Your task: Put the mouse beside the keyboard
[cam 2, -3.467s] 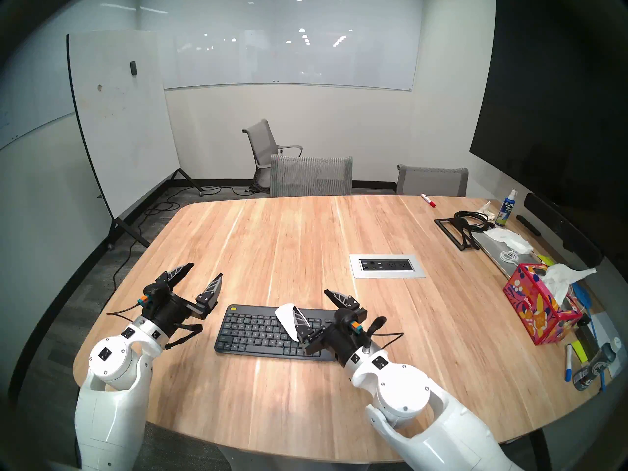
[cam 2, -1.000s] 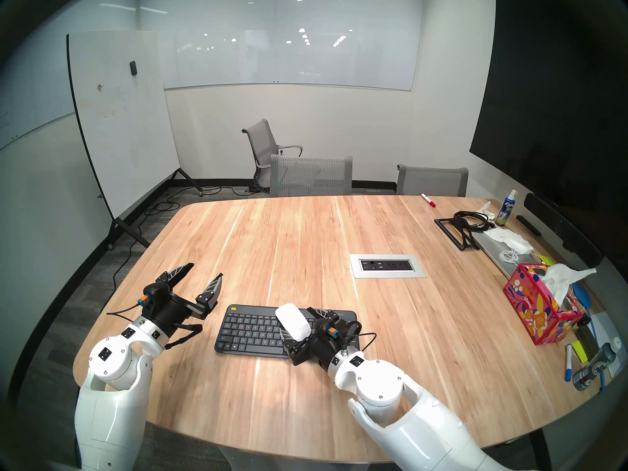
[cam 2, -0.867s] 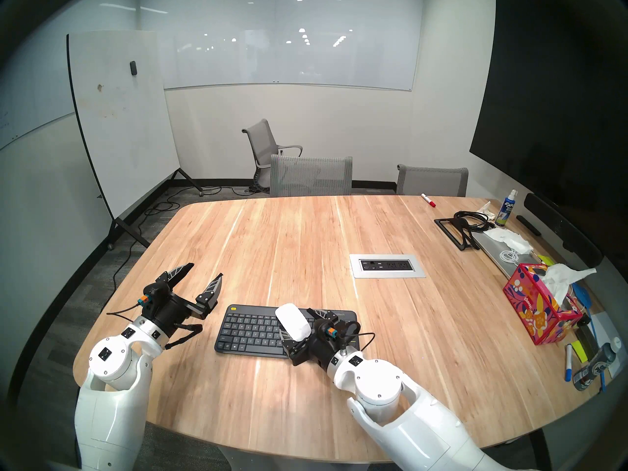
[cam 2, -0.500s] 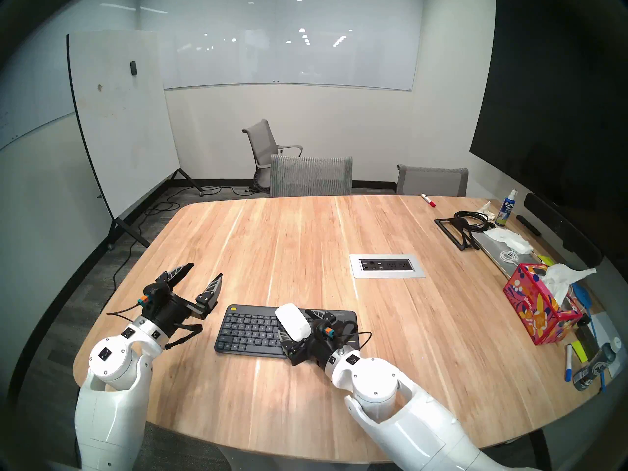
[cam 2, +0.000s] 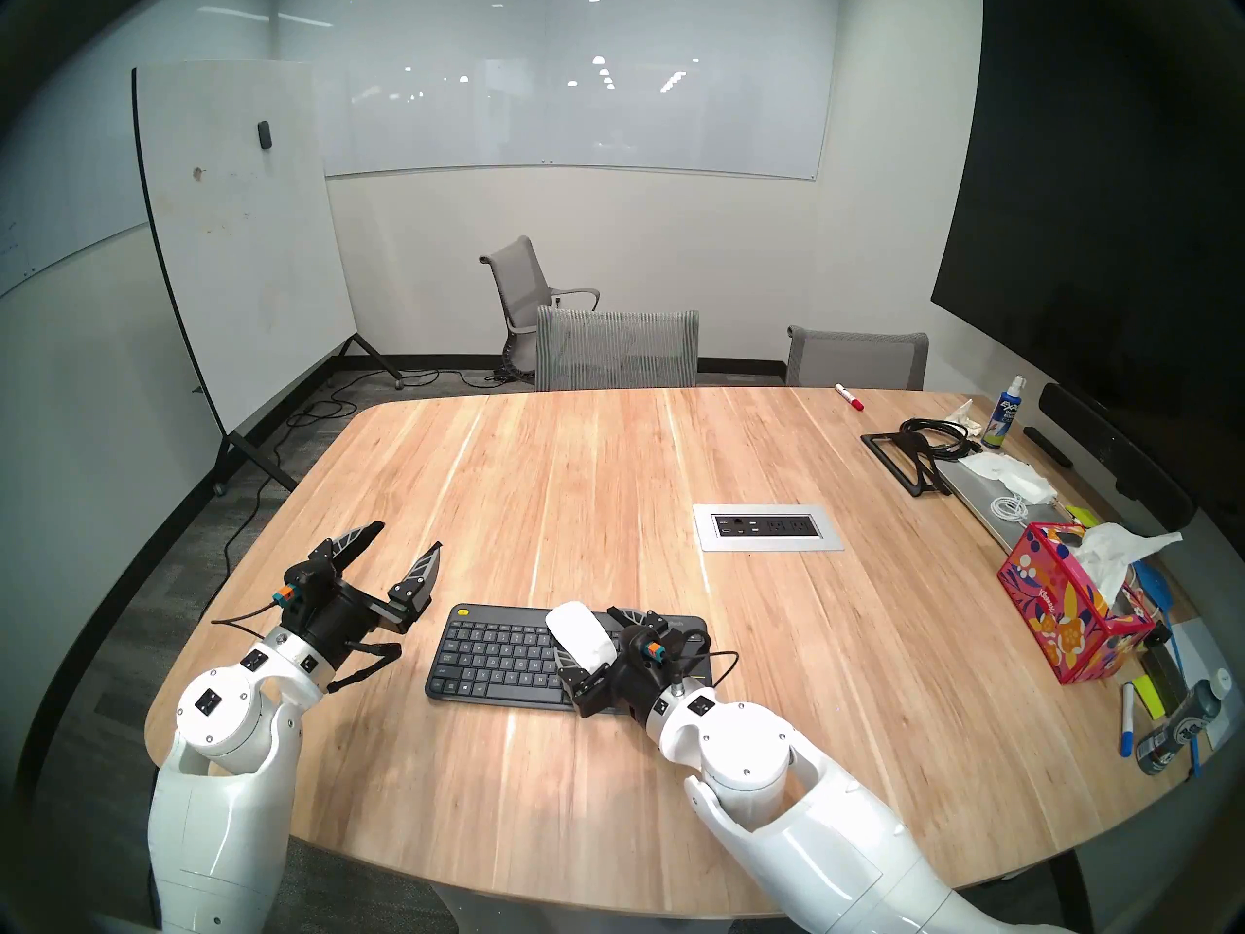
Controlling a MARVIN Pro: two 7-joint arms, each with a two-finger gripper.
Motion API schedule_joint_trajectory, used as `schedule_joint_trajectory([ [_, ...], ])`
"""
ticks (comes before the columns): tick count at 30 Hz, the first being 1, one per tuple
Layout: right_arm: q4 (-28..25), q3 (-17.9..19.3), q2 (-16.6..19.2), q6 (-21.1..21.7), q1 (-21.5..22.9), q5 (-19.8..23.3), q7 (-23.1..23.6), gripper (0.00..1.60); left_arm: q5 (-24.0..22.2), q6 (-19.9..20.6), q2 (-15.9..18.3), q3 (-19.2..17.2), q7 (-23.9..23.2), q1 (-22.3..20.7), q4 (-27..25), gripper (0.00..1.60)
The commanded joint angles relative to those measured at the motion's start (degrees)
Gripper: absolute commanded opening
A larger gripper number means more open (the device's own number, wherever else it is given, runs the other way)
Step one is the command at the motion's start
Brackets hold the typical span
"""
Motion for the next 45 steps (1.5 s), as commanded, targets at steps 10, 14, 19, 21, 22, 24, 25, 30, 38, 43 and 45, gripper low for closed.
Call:
schedule_joint_trajectory([
  [10,-0.8,1.1,0.5,-0.1,-0.7,0.8,0.6,1.60,0.0,-0.1,0.0,0.0,0.0,-0.1,-1.0,1.60],
  [14,-0.5,1.0,0.6,-0.3,-0.8,0.6,0.8,1.60,0.0,-0.1,0.0,0.0,0.0,-0.1,-1.0,1.60],
  [19,0.0,0.4,0.5,-0.3,-0.5,-0.3,1.0,1.60,0.0,-0.1,0.0,0.0,0.0,-0.1,-1.0,1.60],
  [21,0.3,0.2,0.2,-0.3,-0.4,-0.5,0.9,1.60,0.0,-0.1,0.0,0.0,0.0,-0.1,-1.0,1.60],
  [22,0.5,0.1,0.1,-0.4,-0.2,-0.6,0.9,1.60,0.0,-0.1,0.0,0.0,0.0,-0.1,-1.0,1.60],
  [24,0.9,0.1,-0.1,-0.4,0.0,-0.8,0.9,1.60,0.0,-0.1,0.0,0.0,0.0,-0.1,-1.0,1.60],
  [25,1.0,0.0,-0.2,-0.4,0.1,-1.0,0.9,1.60,0.0,-0.1,0.0,0.0,0.0,-0.1,-1.0,1.60],
  [30,1.3,-0.2,-0.4,-0.3,0.4,-1.5,0.9,1.60,0.0,-0.1,0.0,0.0,0.0,-0.1,-1.0,1.60],
  [38,2.4,-0.3,-1.0,-0.5,1.1,-2.8,0.5,1.60,0.0,-0.1,0.0,0.0,0.0,-0.1,-1.0,1.60],
  [43,2.5,-0.1,-0.9,-0.7,1.4,-2.7,0.8,1.60,0.0,-0.1,0.0,0.0,0.0,-0.1,-1.0,1.60],
  [45,2.5,0.0,-0.9,-0.7,1.3,-2.7,0.8,1.60,0.0,-0.1,0.0,0.0,0.0,-0.1,-1.0,1.60],
])
